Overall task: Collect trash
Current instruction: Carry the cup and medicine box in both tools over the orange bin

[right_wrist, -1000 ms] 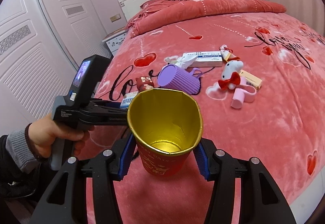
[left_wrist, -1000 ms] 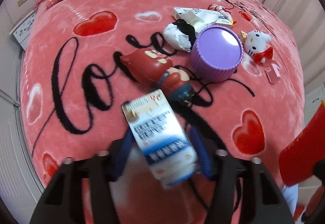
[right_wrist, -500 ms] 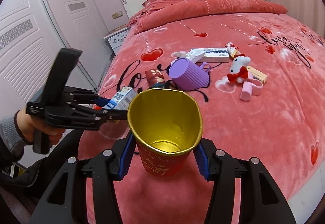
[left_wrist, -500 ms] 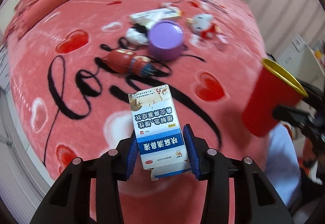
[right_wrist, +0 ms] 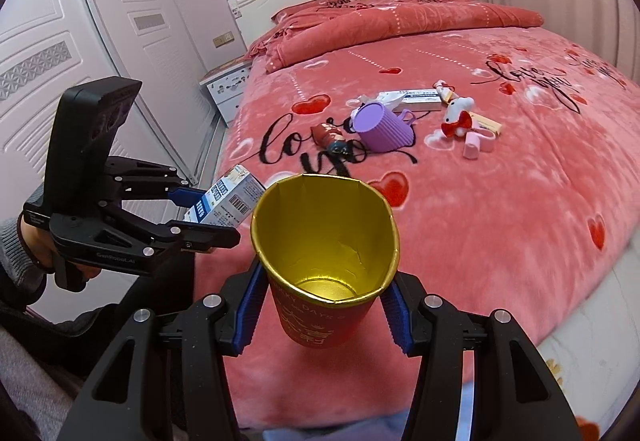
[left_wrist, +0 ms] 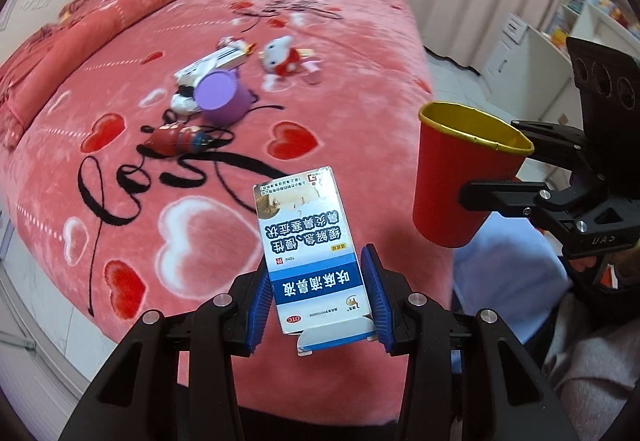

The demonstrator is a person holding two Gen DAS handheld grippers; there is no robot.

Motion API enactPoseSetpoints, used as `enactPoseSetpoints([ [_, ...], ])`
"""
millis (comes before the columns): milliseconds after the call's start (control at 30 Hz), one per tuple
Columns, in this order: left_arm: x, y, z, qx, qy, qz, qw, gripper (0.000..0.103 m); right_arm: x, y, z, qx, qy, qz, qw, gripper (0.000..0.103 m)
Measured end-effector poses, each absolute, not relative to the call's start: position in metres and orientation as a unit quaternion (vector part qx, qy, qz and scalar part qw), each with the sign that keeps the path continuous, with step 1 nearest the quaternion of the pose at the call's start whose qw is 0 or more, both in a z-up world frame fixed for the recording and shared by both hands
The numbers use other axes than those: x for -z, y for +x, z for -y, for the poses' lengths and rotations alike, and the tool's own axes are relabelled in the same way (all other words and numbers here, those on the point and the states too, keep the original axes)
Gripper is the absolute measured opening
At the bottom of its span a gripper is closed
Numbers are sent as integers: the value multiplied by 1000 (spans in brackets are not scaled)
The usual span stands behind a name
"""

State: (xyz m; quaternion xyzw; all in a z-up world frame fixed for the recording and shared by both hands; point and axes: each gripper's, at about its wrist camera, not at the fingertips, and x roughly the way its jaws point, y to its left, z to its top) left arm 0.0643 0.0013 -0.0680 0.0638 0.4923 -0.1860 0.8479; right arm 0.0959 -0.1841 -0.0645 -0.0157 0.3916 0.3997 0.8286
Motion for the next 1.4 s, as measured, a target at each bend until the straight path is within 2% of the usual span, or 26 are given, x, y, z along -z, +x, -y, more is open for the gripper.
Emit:
enactPoseSetpoints([
  [500, 45, 40, 74, 264, 130, -457, 839, 44, 42, 31, 271, -331, 21, -352, 875, 53],
  [967, 49, 65, 232, 407, 210, -431, 778, 45, 50, -4, 435, -175, 76, -340, 921, 53],
  [1400, 84, 76, 371, 508, 258, -430, 700, 45, 83, -38, 582, -16, 132, -355, 925, 53],
])
